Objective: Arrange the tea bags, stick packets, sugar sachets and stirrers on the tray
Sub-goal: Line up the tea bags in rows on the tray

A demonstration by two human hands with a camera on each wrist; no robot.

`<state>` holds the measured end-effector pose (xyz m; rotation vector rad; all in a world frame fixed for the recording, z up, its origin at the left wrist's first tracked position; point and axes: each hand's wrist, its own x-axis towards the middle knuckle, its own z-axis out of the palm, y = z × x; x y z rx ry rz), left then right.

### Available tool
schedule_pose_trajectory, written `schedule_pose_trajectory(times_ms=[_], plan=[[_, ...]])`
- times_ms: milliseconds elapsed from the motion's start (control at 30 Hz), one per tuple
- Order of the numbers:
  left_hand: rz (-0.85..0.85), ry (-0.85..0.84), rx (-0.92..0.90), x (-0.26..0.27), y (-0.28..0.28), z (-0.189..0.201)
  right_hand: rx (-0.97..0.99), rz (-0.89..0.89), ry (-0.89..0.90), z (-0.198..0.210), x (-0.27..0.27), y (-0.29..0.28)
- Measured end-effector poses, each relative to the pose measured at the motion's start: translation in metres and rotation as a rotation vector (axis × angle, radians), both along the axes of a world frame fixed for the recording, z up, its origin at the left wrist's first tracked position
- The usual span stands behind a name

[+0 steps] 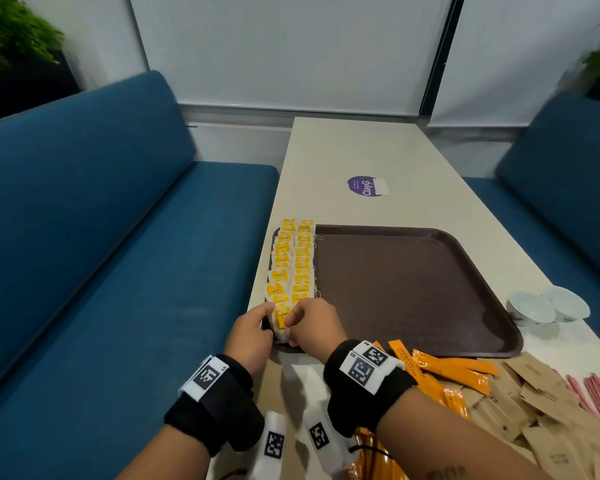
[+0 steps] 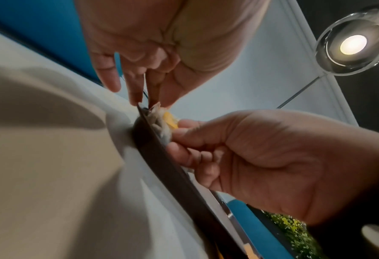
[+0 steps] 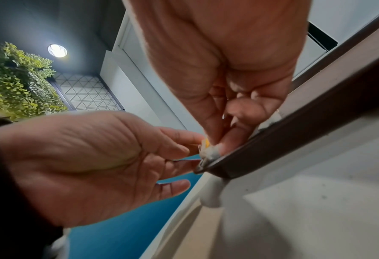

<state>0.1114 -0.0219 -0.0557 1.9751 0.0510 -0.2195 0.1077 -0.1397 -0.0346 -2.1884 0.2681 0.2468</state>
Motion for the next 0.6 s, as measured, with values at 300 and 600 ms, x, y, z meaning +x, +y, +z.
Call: schedule_pose_trajectory(times_ms=[300,600], plan=[[-0.066,-0.045,0.006,0.006,0.006,0.003,-0.094,0.071,0.036,0.001,-0.001,0.002],[0.012,-0.112,0.041,-0.005,0.01,0.004,0.039,0.036,-0.07,0.013,-0.016,-0.006]])
